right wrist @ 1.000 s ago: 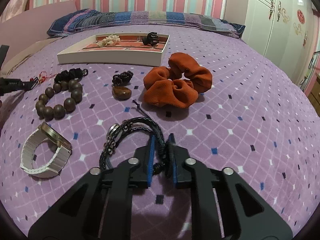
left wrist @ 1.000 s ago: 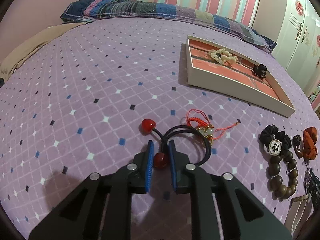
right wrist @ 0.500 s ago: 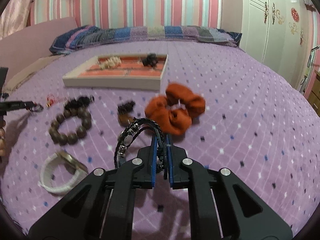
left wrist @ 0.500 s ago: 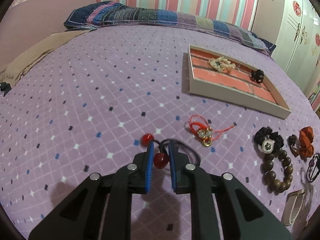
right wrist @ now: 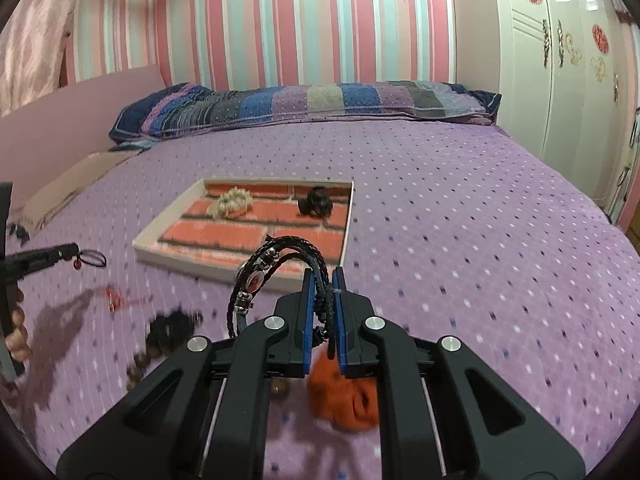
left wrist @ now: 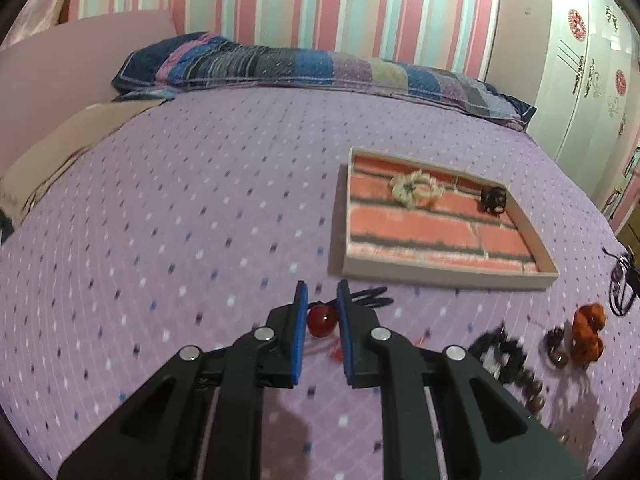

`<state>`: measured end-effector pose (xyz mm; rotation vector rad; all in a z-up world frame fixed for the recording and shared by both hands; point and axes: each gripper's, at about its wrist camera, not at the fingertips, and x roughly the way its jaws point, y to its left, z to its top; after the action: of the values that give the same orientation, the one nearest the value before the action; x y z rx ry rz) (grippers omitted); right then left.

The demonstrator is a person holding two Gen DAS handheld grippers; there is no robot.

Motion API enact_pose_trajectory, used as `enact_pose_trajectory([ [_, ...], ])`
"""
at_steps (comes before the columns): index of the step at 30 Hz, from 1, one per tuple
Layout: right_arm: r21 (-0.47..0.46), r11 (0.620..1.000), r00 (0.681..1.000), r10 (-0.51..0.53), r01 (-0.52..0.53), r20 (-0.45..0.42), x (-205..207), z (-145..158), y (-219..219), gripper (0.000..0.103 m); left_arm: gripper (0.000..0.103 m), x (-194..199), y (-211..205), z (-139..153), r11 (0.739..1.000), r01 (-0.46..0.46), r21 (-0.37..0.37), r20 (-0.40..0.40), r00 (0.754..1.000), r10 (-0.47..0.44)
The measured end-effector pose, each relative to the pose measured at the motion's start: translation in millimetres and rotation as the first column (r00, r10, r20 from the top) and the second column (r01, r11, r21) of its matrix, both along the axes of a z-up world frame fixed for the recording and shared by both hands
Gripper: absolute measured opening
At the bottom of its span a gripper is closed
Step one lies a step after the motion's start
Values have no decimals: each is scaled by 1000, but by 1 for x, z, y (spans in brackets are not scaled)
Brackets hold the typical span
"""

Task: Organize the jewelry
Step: 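Carry both items into the brick tray and open both tools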

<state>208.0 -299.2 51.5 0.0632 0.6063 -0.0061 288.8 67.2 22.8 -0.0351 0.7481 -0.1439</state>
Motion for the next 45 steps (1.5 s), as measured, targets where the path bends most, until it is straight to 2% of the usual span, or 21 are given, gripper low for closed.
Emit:
enact_pose_trajectory([
  [8, -12, 1000, 1000, -3, 2, -30, 76, 15, -1, 10, 16, 62, -29, 21, 1000, 30, 6, -6, 1000, -29],
  [14, -8, 1000, 997, -10, 9, -77, 125, 7, -2, 10, 16, 103, -49, 22, 999, 50, 8, -31, 998, -49],
  [19, -7, 1000, 990, -6, 5, -143, 160, -18, 3, 10, 16, 139, -65, 4, 998, 68, -4, -87, 994, -68],
  [22, 25, 1000, 983, -7, 12, -182, 183, -32, 4, 10, 16, 160, -75, -13, 997, 76, -1, -129, 989, -75],
  [27, -24, 999, 970, -30, 25, -242, 214, -55, 9, 10, 16, 195, -89, -36, 997, 82, -1, -190, 979, -80],
  [33, -45, 998, 957, -51, 40, -286, 226, -76, 12, 10, 16, 218, -102, -56, 996, 74, 52, -215, 975, -61],
  [41, -51, 997, 940, -70, 57, -334, 236, -97, 7, 10, 16, 224, -103, -73, 994, 73, 77, -243, 969, -52],
  [45, -62, 996, 937, -78, 60, -340, 238, -103, 6, 10, 16, 222, -106, -82, 990, 84, 116, -237, 970, -54],
])
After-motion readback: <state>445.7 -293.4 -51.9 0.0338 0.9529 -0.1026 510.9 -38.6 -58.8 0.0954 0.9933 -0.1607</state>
